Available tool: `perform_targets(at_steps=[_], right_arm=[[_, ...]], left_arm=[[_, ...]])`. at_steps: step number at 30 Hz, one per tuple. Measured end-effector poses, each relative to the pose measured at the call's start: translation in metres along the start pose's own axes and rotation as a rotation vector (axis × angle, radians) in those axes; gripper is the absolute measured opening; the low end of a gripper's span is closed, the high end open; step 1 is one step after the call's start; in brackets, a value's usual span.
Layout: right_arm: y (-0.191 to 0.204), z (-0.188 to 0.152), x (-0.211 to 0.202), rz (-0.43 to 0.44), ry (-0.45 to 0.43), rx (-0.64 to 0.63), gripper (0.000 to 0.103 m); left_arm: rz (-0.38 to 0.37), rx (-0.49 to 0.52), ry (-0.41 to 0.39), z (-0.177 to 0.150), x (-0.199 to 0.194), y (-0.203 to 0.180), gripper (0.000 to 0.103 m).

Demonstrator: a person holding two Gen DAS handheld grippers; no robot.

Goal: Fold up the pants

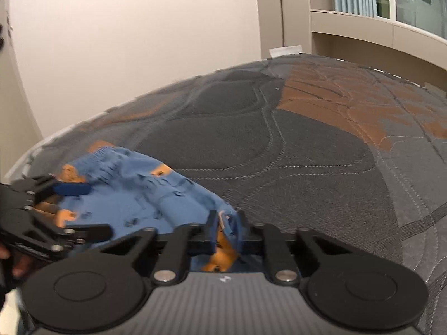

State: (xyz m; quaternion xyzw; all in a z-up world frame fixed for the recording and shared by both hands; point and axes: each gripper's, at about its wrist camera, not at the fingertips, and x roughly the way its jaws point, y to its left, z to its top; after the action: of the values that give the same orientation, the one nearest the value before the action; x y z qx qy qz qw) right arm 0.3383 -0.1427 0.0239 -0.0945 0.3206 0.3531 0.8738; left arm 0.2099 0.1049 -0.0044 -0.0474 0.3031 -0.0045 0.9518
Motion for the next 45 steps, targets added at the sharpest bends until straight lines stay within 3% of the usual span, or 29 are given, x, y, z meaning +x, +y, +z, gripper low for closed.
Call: perform_targets(at_steps=[5, 9, 11, 13, 19, 21, 24, 27, 32, 36, 41, 45], right_arm=[[-0.005, 0.004, 0.001, -0.121, -0.078, 0.009, 0.008], [-0.006, 0.003, 0.017, -0.165, -0.051, -0.024, 0.009], [-0.003, 0.000, 0.024, -0.202, -0.024, -0.053, 0.021], [-0.002, -0.006, 0.016, -0.231, -0.038, -0.043, 0.056], [0.033, -0.038, -0.035, -0.236, -0.112, -0.099, 0.098], [0.049, -0.057, -0.042, -0.243, -0.095, -0.140, 0.099], [0.073, -0.092, -0.049, -0.329, -0.042, -0.227, 0.100], [0.087, -0.121, -0.070, -0.412, -0.079, -0.231, 0.103], [0.075, -0.156, -0.112, -0.414, -0.084, -0.045, 0.103], [0.051, -0.186, -0.150, -0.503, -0.111, 0.059, 0.103], [0.026, -0.215, -0.185, -0.615, -0.198, 0.178, 0.103], [0.004, -0.240, -0.213, -0.689, -0.230, 0.270, 0.103]], left_arm=[[0.006, 0.007, 0.003, -0.001, 0.000, -0.001, 0.102], [0.007, 0.009, 0.004, -0.001, 0.001, -0.001, 0.102], [0.008, 0.009, 0.005, 0.000, 0.000, -0.001, 0.103], [0.007, 0.009, 0.005, 0.000, 0.000, -0.001, 0.102], [0.010, 0.013, 0.002, 0.000, -0.001, -0.003, 0.102], [0.014, 0.010, -0.007, -0.001, -0.004, -0.004, 0.102], [0.040, 0.019, -0.016, -0.008, -0.014, -0.011, 0.102], [0.071, 0.067, -0.005, -0.019, -0.025, -0.025, 0.103], [0.097, 0.040, -0.010, -0.028, -0.045, -0.029, 0.102], [0.099, 0.027, -0.018, -0.030, -0.058, -0.045, 0.102], [0.042, 0.083, -0.055, -0.021, -0.058, -0.100, 0.102], [-0.023, 0.193, -0.047, -0.018, -0.041, -0.161, 0.102]])
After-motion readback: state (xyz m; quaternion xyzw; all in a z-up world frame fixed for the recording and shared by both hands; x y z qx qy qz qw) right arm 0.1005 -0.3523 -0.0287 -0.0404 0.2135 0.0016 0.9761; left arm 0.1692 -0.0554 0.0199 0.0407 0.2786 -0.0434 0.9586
